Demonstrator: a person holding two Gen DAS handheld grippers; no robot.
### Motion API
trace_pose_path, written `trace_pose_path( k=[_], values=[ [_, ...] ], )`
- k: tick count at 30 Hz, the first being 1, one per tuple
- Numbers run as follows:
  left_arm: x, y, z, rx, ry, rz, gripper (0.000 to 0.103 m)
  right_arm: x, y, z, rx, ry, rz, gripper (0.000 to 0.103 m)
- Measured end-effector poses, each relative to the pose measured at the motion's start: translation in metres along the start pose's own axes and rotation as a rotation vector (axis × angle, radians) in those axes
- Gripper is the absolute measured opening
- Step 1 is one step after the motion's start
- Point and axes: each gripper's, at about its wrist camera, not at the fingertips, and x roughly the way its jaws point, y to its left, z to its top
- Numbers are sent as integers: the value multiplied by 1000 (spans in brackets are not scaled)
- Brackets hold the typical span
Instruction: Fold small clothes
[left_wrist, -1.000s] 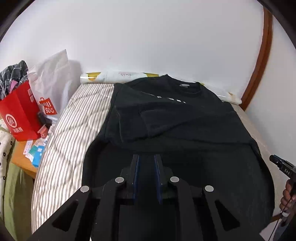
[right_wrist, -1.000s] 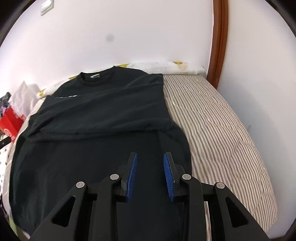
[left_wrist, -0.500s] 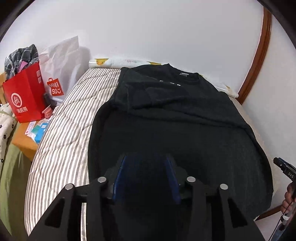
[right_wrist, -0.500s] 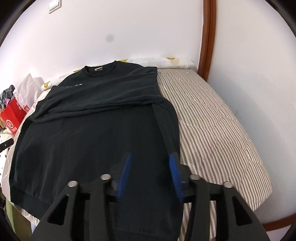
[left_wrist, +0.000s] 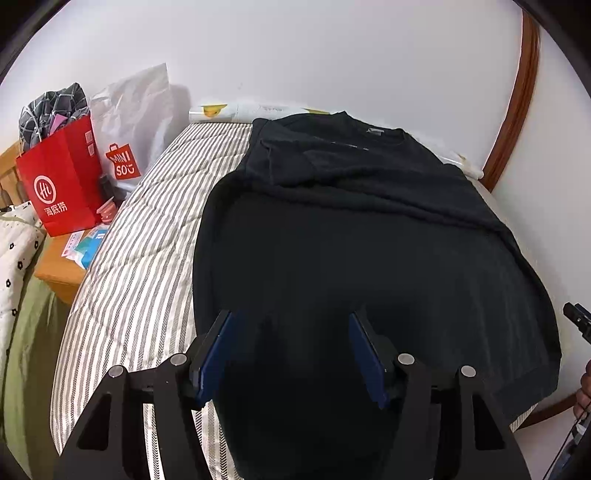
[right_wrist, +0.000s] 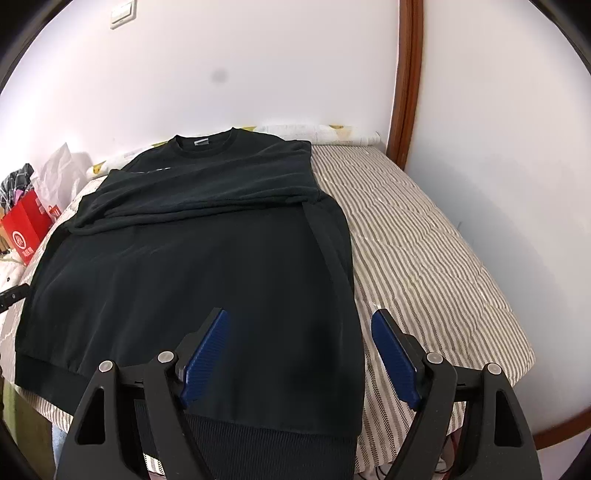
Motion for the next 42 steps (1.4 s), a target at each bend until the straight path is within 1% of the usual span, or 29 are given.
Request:
trace_pose_path(
  k=[10,17,20,23,26,31,32,33,34,35,36,37,38,39,40,41,42],
  values=[
    [8,10,-14,-6,29,16,61,13,-5,-14,18,33,-16,79],
    [8,20,-27,-4,39,26,61,28,-21,-27,35,70,-56,79],
    [6,26,-33,-25,49,20,61,35,-31,-34,49,94,-55,79],
    [5,30,-40,-43,54,0,61,42,-37,-41,55,128,-23,79],
    [3,30,-44,-29,49,5,61,43,-42,-48,71,130,18,79],
    [-3,28,-53,-20,52,23,60,43,-37,-52,55,120,94,78],
    [-4,27,-55,-11,49,29,60,43,-34,-53,49,117,109,74],
    [-4,25,-57,-2,46,36,60,44,-32,-54,43,117,119,67],
    [-5,23,-59,8,41,46,59,45,-30,-55,34,120,129,64],
    [-5,22,-60,18,35,62,56,46,-26,-55,18,106,119,61],
    [-5,20,-60,24,29,76,50,47,-24,-55,6,101,115,57],
    [-5,20,-60,24,24,78,44,48,-21,-54,-6,87,104,55],
    [-4,19,-59,17,21,73,41,50,-19,-53,-6,81,103,49],
    [-4,20,-58,10,19,72,34,52,-19,-51,-1,78,103,43],
    [-3,21,-56,-1,19,69,24,54,-18,-49,7,74,98,40],
    [-1,22,-54,-16,19,64,20,56,-17,-46,12,74,93,30],
    [0,24,-52,-34,22,53,13,57,-17,-44,13,75,95,18]
  ],
)
